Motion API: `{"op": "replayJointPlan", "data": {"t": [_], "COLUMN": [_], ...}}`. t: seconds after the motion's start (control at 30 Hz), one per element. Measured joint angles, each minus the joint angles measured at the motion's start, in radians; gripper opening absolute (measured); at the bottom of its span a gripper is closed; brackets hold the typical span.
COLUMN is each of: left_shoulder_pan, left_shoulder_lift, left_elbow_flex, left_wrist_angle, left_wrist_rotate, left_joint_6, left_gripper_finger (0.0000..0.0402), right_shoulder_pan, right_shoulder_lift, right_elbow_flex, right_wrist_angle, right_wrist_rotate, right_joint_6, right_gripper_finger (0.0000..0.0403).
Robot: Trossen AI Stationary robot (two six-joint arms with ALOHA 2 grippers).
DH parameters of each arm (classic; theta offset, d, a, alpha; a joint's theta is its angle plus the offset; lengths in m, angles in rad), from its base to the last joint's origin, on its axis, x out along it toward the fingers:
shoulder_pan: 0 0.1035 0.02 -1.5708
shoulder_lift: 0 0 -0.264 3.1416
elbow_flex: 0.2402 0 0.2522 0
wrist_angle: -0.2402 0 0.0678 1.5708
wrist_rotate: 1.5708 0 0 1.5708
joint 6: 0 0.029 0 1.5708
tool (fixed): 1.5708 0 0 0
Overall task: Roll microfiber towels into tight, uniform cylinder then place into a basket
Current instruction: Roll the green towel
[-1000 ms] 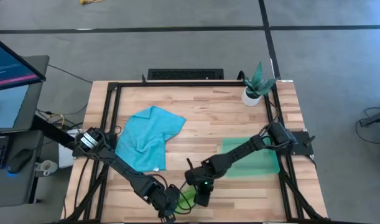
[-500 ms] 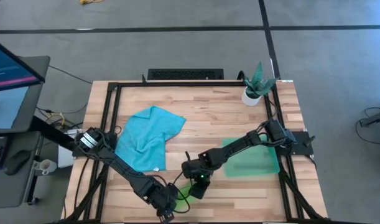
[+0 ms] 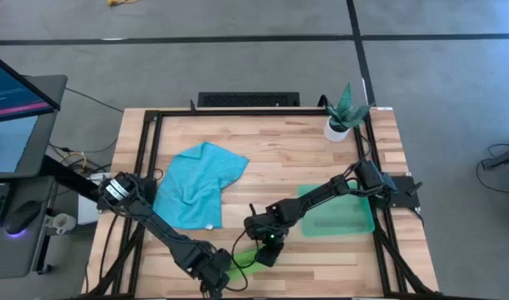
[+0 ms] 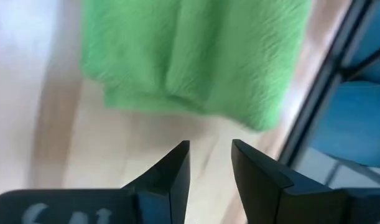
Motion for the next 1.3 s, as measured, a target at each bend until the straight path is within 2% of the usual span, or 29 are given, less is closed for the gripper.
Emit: {"op": "replayJointPlan", "data": {"t": [0.1, 0.17, 0.37, 0.43, 0.6, 0.77, 0.83, 1.03, 1.3], "left_shoulder_pan": [-0.040, -0.079, -0.194, -0.209, -0.163, -0.101, -0.090, -0.088, -0.072], "left_shoulder_lift": [-0.012, -0.028, -0.066, -0.066, -0.041, 0.007, 0.020, 0.011, 0.010], "left_elbow_flex": [0.000, 0.000, 0.001, 0.001, -0.030, -0.033, -0.029, -0.031, -0.031], "left_wrist_angle": [-0.007, 0.024, 0.250, 0.297, 0.324, 0.403, 0.408, 0.356, 0.277], "left_wrist_rotate": [-0.065, -0.149, -0.408, -0.453, -0.454, -0.340, -0.325, -0.421, -0.465], "left_joint_6": [0.013, 0.046, 0.259, 0.323, 0.387, 0.451, 0.463, 0.462, 0.438], "left_gripper_finger": [0.0109, 0.0109, 0.0110, 0.0110, 0.0110, 0.0110, 0.0110, 0.0110, 0.0110], "right_shoulder_pan": [0.002, 0.003, 0.002, 0.002, 0.002, 0.004, 0.005, 0.008, 0.015], "right_shoulder_lift": [0.000, 0.000, 0.000, 0.000, 0.000, 0.000, 0.000, 0.000, 0.000], "right_elbow_flex": [0.000, 0.000, 0.000, 0.000, 0.000, 0.002, 0.002, 0.002, 0.002], "right_wrist_angle": [0.001, 0.003, 0.004, 0.005, 0.010, 0.021, 0.029, 0.037, 0.044], "right_wrist_rotate": [-0.002, -0.002, -0.003, -0.003, -0.010, -0.018, -0.025, -0.036, -0.039], "right_joint_6": [-0.001, -0.001, 0.004, 0.005, 0.015, 0.019, 0.019, 0.015, 0.022], "right_gripper_finger": [0.0015, 0.0016, 0.0015, 0.0015, 0.0018, 0.0015, 0.0015, 0.0015, 0.0017]}}
